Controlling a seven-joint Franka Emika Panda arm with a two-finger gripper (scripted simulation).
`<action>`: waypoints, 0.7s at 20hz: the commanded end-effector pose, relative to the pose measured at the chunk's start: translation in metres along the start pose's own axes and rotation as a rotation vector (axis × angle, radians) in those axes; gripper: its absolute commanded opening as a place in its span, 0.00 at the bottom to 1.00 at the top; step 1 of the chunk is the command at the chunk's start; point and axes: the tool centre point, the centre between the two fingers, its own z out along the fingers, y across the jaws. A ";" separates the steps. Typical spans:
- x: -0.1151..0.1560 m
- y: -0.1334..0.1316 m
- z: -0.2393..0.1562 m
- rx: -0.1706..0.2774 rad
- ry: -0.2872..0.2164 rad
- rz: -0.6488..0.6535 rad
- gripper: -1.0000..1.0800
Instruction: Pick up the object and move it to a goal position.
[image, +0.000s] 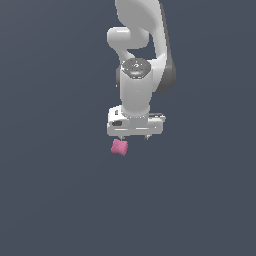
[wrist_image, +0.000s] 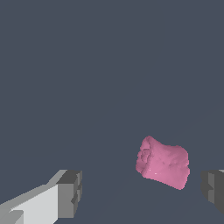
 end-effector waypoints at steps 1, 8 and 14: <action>0.000 0.000 0.000 0.000 0.000 0.000 0.96; 0.006 -0.007 -0.012 -0.006 0.027 -0.024 0.96; 0.007 -0.008 -0.014 -0.007 0.031 -0.029 0.96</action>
